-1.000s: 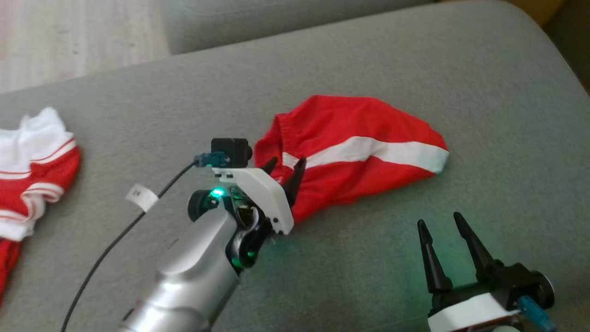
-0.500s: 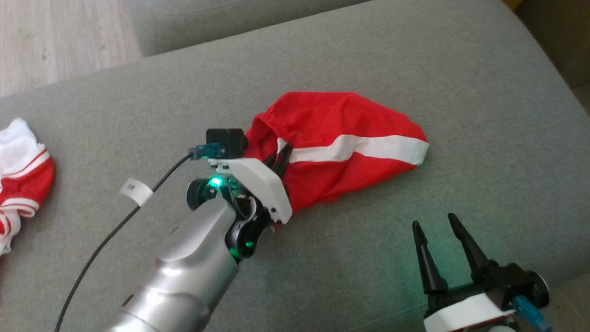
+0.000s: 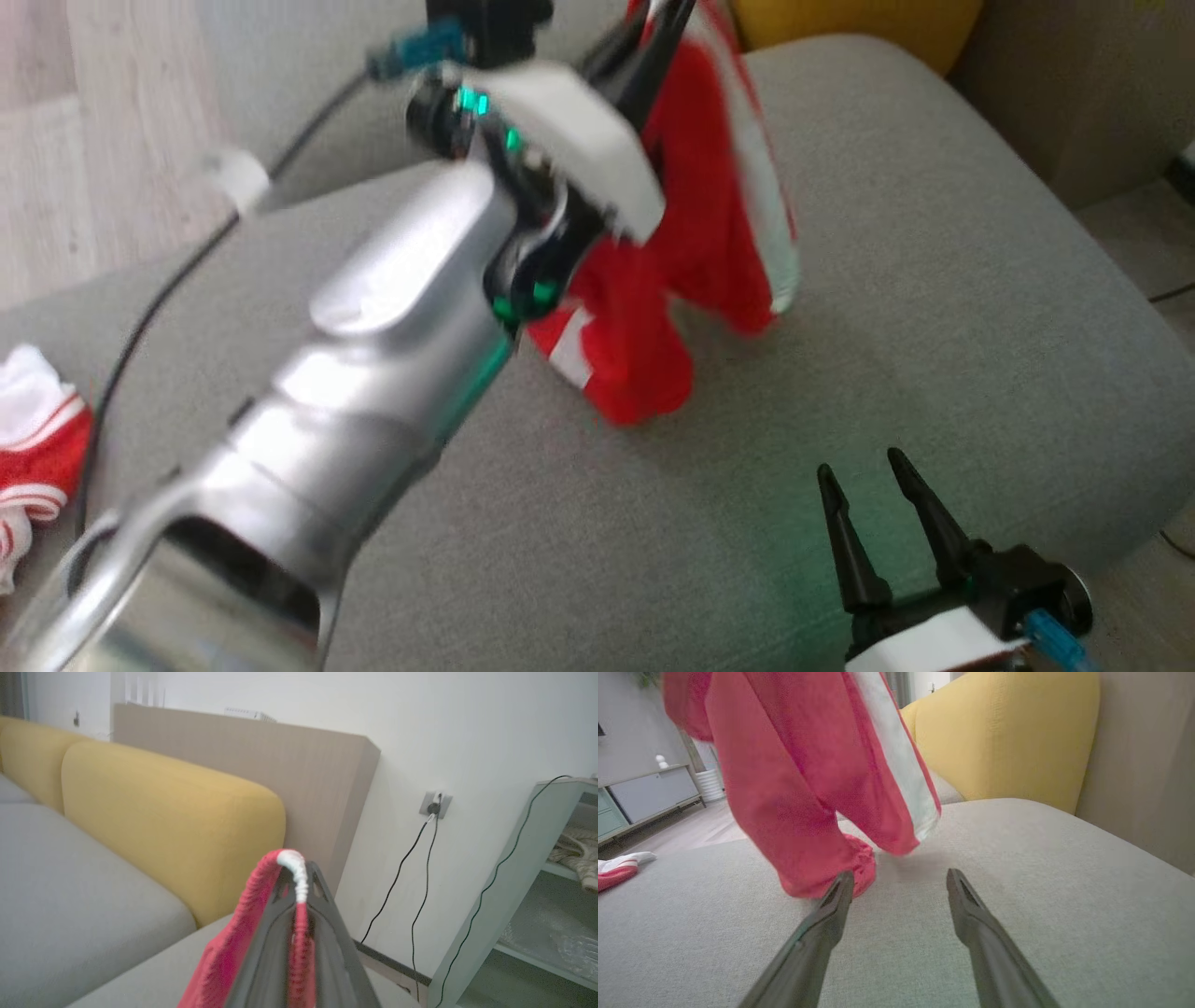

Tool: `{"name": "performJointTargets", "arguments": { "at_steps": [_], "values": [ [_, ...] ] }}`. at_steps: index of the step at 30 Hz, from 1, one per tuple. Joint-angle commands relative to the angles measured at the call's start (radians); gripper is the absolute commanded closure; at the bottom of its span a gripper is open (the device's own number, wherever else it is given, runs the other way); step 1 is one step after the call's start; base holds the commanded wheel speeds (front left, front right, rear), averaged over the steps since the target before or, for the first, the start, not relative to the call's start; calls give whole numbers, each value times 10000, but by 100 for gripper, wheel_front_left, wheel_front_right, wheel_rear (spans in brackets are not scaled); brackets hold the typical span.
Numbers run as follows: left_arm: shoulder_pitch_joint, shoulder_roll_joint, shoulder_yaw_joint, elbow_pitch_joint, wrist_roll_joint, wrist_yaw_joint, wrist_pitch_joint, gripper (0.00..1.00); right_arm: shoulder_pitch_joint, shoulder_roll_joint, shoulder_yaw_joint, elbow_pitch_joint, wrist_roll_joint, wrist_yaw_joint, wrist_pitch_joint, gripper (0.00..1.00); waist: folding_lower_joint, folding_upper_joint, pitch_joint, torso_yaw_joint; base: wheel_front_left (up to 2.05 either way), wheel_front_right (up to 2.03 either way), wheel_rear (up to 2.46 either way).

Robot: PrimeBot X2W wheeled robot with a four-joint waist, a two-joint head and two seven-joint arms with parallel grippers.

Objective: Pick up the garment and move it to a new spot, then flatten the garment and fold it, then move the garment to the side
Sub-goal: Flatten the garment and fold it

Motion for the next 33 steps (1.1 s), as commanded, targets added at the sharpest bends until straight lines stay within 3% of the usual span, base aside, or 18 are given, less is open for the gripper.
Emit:
{"name": "performJointTargets", "arguments": {
  "at_steps": [1,6,13,17,26,33],
  "values": [
    [-695,126,367,-279,-87,-12,-121,100,-146,-65,166,-306,47,-9,-40,0,1,0,-225,-25,0,0,0],
    [-764,393,463,-268,-140,-40,-135,100,-7,-65,-5,-472,108,-9,-40,0,1,0,-338,428,0,0,0],
    [1861,1593,47,-411,18,452,-549,100,66,-65,-291,-594,474,-9,-40,0,1,0,-83,1540,0,0,0],
    [3162,2157,-131,-384,53,540,-919,100,-63,-65,-369,-52,677,-9,-40,0,1,0,207,2304,0,0,0],
    [3203,2212,-121,-230,64,443,-1141,100,-707,-64,-505,1387,1362,-9,-40,0,1,0,451,3019,0,0,0],
    [3064,2103,-104,-72,47,343,-1288,100,-1523,-64,-73,2574,1778,-9,-40,0,1,0,519,3141,0,0,0]
  ]
}}
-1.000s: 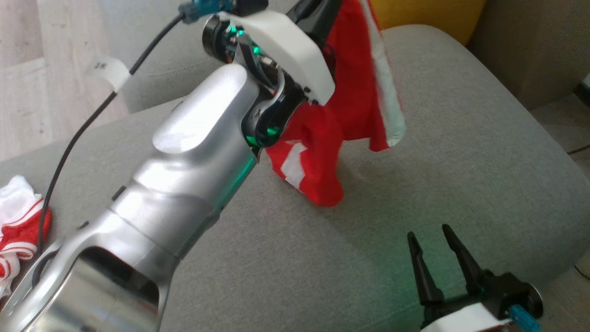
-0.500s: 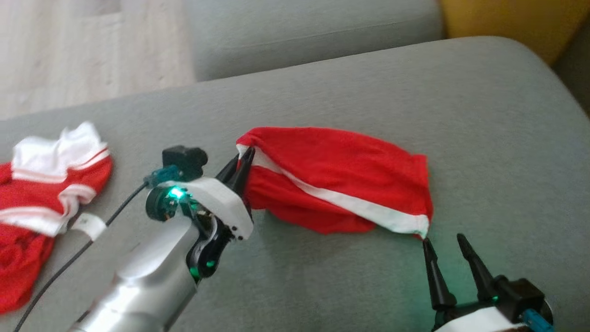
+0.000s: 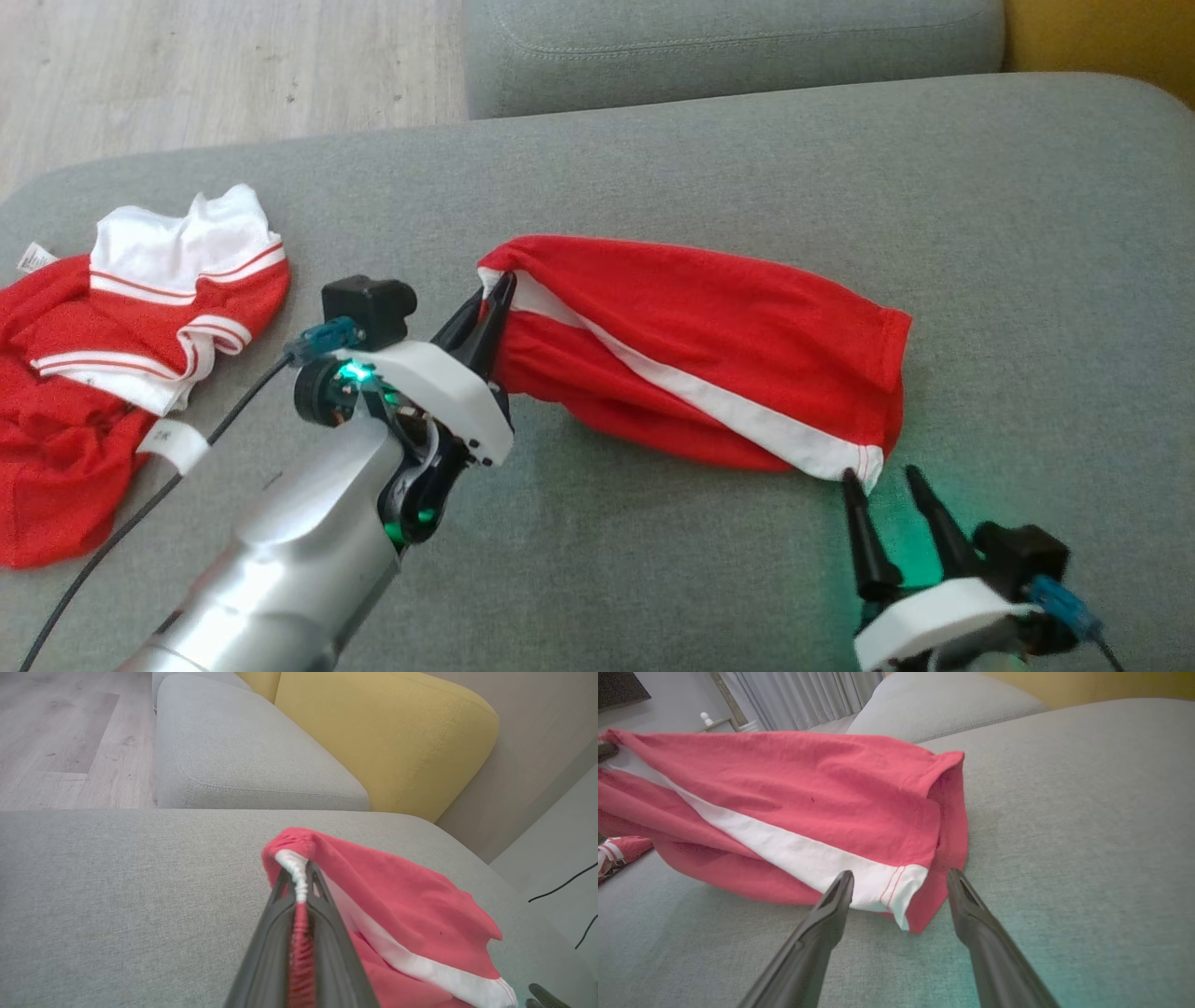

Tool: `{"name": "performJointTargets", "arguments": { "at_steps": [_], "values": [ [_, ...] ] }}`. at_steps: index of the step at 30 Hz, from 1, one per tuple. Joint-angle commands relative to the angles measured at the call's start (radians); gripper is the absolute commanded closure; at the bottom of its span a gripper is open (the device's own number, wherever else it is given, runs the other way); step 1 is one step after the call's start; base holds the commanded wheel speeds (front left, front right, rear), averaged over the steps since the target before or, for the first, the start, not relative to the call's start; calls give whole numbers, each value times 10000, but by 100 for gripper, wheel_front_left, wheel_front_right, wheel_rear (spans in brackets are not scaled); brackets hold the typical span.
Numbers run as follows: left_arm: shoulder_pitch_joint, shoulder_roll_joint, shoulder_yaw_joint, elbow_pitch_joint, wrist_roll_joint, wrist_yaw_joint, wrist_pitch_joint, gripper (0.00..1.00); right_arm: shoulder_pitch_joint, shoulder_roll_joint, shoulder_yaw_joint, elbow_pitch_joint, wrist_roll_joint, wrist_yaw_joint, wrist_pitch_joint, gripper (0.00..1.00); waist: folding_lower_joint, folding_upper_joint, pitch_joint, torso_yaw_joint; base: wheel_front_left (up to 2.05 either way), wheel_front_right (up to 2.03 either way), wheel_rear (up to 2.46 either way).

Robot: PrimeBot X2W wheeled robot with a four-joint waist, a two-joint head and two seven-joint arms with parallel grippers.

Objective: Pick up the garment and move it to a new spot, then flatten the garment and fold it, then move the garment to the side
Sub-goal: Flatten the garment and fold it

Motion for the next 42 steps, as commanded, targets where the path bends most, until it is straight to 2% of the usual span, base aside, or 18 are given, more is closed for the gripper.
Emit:
{"name": "performJointTargets", "arguments": {
  "at_steps": [1,5,6,8,9,14,21,24,27,31,32,36,39,42],
  "values": [
    [-734,135,359,-160,55,-32,-158,100,-495,-61,400,-25,88,-9,-40,0,-1,0,3,19,0,0,0],
    [-790,66,322,-59,40,-92,-159,100,-846,-60,782,632,388,-9,-40,0,-1,0,12,75,0,0,0],
    [-809,52,312,-41,40,-106,-158,100,-920,-60,833,713,456,-9,-40,22,-1,0,27,87,0,0,0],
    [-848,24,291,-5,43,-130,-155,100,-1049,-60,987,924,585,-9,-40,71,-1,0,55,109,0,0,0],
    [-864,12,280,11,45,-143,-156,100,-1112,-60,1085,1010,620,-9,-40,100,-1,0,66,118,0,0,0],
    [-948,79,167,104,152,-260,-197,100,-1387,-61,1124,863,520,-9,-40,100,-1,0,48,123,0,0,0],
    [-1893,300,324,167,481,-310,-488,100,-2883,-330,14,-1216,-50,-9,-40,100,-1,0,447,-13,0,0,0],
    [-2928,300,463,286,679,-329,-451,100,-4351,-778,-286,-1551,-208,-9,-40,100,-1,0,902,-10,0,0,0],
    [-4344,215,638,458,987,-375,-561,100,-6297,-1530,-280,-1410,-391,-9,-40,100,-1,0,1577,5,0,0,0],
    [-6498,-68,981,891,1511,-352,-1214,100,-9170,-2482,-413,-882,-271,-9,-40,100,-1,0,2677,17,0,0,0],
    [-6498,-68,981,891,1511,-352,-1214,100,-9170,-2482,-413,-882,-271,-9,-40,100,-1,0,2677,17,0,0,0],
    [-8397,-381,1367,1443,2176,-301,-1984,100,-11547,-3187,-524,-635,-302,-9,-40,100,-1,0,3477,12,0,0,0],
    [-9025,-594,1851,1694,2503,-324,-2136,100,-12392,-3418,-467,-708,-301,-9,-40,100,-1,0,3699,8,0,0,0],
    [-8737,-676,2376,1362,2934,-513,-2147,100,-12380,-3550,-345,-781,-193,-9,-40,100,-1,0,3811,12,0,0,0]
  ]
}}
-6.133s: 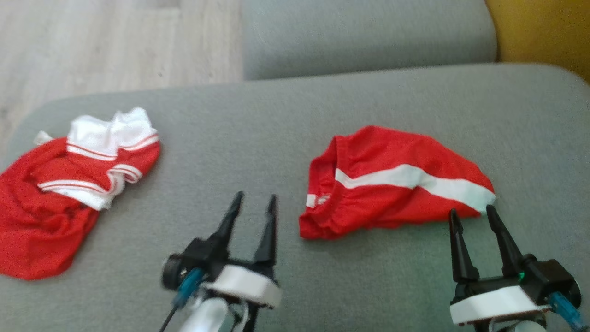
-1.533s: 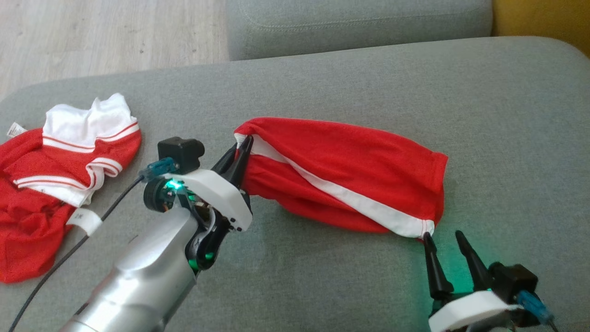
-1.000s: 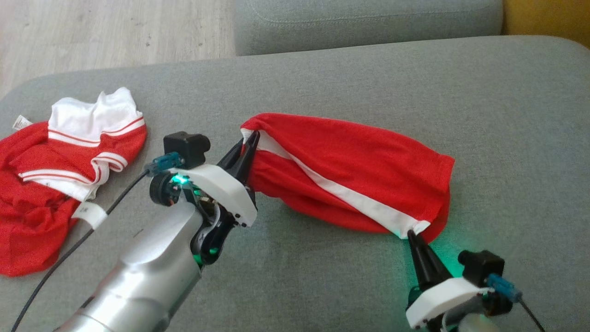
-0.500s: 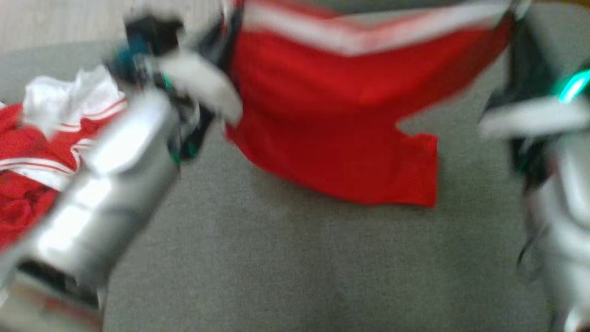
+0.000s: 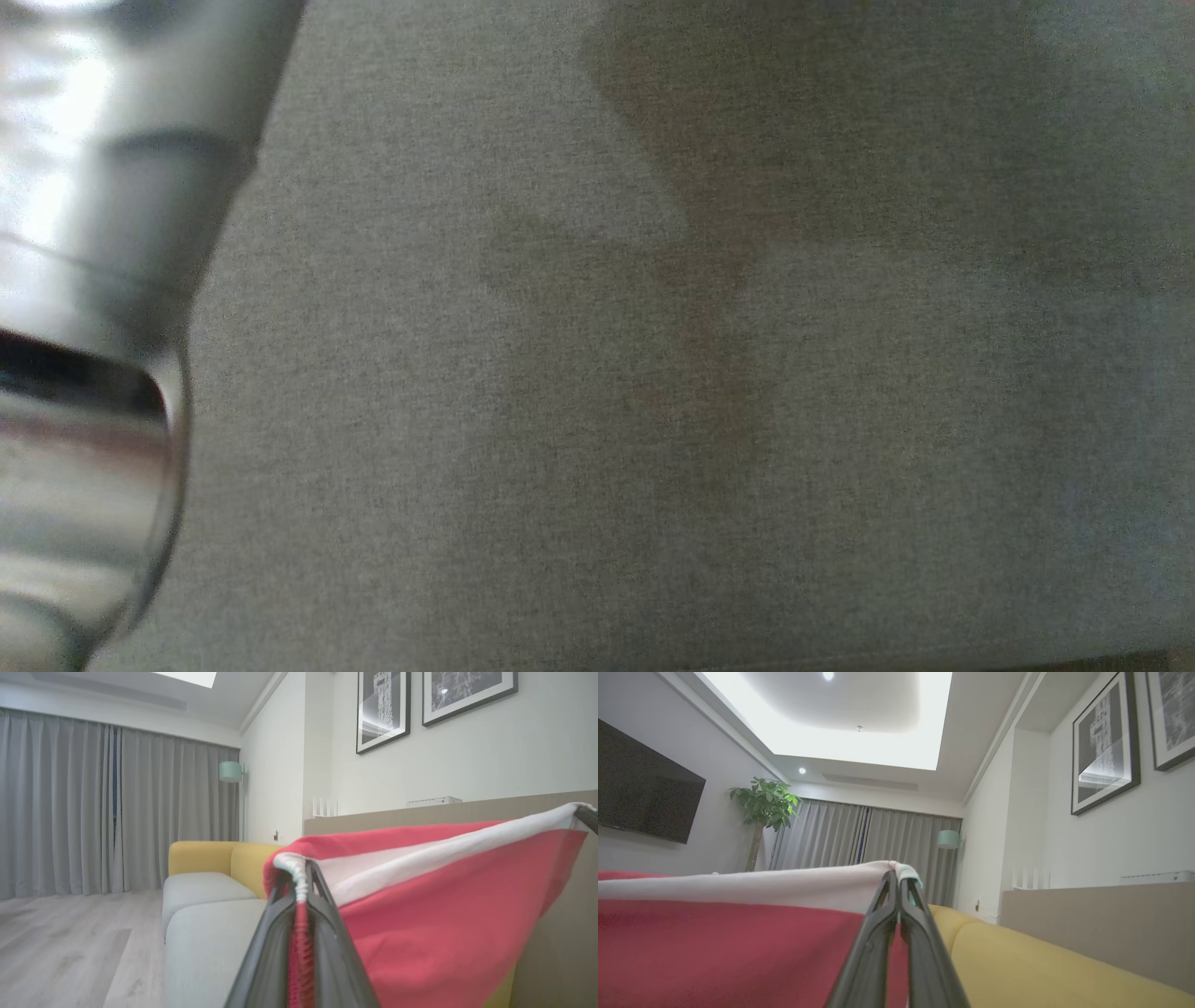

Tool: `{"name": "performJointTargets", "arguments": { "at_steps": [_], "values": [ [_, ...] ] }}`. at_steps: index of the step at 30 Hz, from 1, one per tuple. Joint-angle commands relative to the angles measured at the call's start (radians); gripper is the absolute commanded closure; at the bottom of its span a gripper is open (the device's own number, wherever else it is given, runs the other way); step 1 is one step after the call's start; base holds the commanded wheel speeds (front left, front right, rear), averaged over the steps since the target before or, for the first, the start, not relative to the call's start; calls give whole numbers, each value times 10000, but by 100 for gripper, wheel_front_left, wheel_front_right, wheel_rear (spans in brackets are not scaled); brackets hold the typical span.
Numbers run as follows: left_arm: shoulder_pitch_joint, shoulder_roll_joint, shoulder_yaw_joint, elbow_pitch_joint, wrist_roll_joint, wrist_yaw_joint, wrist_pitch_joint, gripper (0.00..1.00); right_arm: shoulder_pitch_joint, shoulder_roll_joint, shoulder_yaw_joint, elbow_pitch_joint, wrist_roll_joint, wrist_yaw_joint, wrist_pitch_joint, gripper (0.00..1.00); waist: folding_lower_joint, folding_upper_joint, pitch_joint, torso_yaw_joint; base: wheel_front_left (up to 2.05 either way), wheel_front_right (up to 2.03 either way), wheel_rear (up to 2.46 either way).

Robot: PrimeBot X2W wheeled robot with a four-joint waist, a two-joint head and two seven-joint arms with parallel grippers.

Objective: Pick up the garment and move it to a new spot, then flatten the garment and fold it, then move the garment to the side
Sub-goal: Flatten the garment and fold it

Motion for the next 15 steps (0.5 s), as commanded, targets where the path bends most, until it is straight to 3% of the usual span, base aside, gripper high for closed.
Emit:
{"name": "performJointTargets", "arguments": {
  "at_steps": [1,9,15],
  "values": [
    [27,265,263,-291,117,-50,-35,100,256,-77,47,-275,101,-9,-9,100,-5,1,44,6,0,0,0],
    [3904,103,949,-1137,884,-311,-38,100,3728,47,633,-253,947,-9,-9,100,-5,1,-293,203,0,0,0],
    [7324,-76,982,-2620,1493,-321,-38,100,6638,83,754,-747,1601,-9,-9,100,-5,1,-1460,377,0,0,0]
  ]
}}
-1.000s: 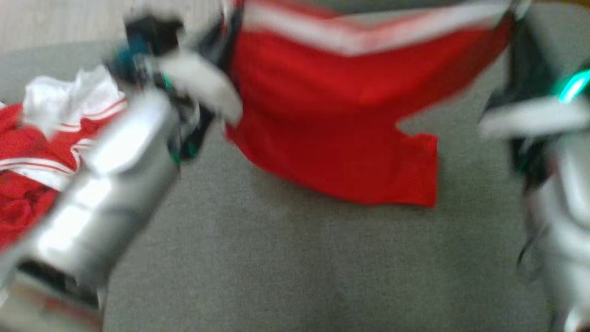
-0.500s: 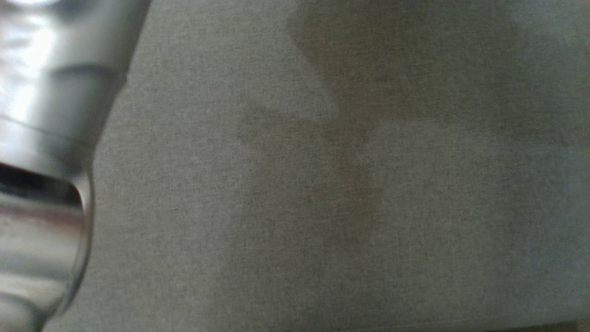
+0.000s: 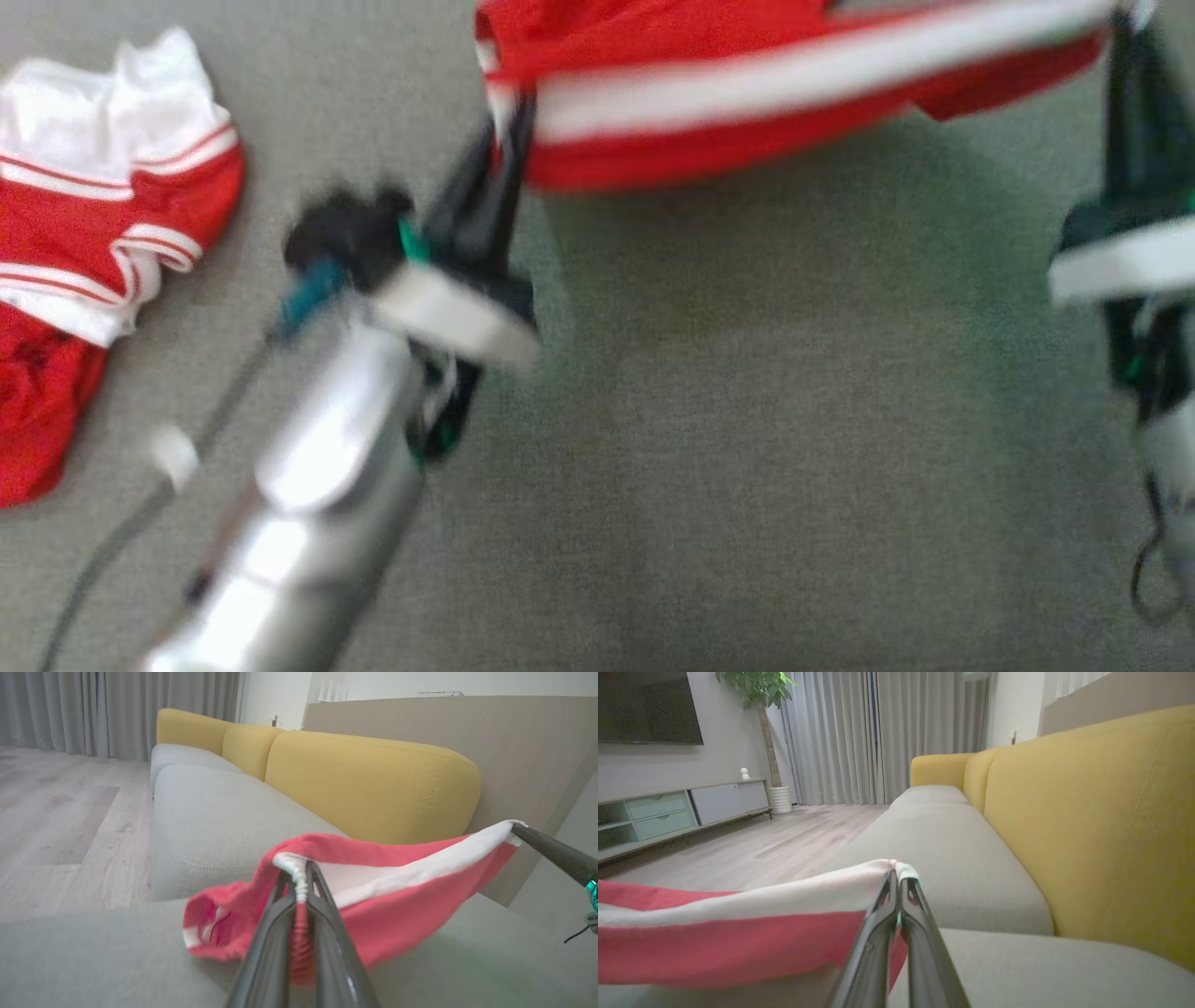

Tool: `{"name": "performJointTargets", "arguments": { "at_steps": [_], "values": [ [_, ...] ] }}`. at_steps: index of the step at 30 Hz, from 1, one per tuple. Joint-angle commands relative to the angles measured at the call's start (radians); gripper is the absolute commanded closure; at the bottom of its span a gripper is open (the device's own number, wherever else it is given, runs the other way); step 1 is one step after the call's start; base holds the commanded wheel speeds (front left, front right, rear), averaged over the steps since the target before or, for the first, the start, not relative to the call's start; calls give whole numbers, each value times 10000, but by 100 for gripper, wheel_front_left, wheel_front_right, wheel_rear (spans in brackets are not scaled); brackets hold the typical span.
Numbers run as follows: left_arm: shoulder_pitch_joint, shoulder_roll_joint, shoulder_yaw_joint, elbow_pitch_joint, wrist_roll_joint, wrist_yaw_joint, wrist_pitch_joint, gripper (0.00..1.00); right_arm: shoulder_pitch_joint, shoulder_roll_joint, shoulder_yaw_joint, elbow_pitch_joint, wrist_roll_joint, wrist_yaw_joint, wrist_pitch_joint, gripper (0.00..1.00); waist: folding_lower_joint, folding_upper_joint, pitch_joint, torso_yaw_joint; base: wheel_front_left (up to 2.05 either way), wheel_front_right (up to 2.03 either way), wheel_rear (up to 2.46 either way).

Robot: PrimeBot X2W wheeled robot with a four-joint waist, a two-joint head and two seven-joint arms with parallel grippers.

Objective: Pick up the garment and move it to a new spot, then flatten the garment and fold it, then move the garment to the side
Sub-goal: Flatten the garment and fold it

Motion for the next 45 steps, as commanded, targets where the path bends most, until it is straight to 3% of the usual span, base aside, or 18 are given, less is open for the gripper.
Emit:
{"name": "performJointTargets", "arguments": {
  "at_steps": [1,14,23,29,36,45],
  "values": [
    [627,160,401,-704,218,-16,-50,100,668,-30,191,-491,188,-9,-13,100,2,0,-791,98,0,0,0],
    [6369,-242,1088,-2045,1236,-18,-50,100,6096,232,114,-2094,1341,-9,510,100,2,0,-3624,172,0,0,0],
    [7692,-380,1206,-2956,1381,-18,-51,100,8123,488,-1082,-4337,951,-9,1438,100,2,0,-3741,600,0,0,0],
    [7126,-543,1114,-3038,612,-19,-51,100,7182,310,-1381,-4600,600,-9,2135,100,2,0,-3371,1026,0,0,0],
    [5440,-609,443,-2289,-1223,13,-51,100,4705,-834,-850,-3614,414,-9,2790,100,2,0,-2325,1672,0,0,0],
    [2668,-613,-870,-1343,-3435,952,-51,100,1217,-1763,656,-1244,677,-9,3234,100,2,0,-836,2446,0,0,0]
  ]
}}
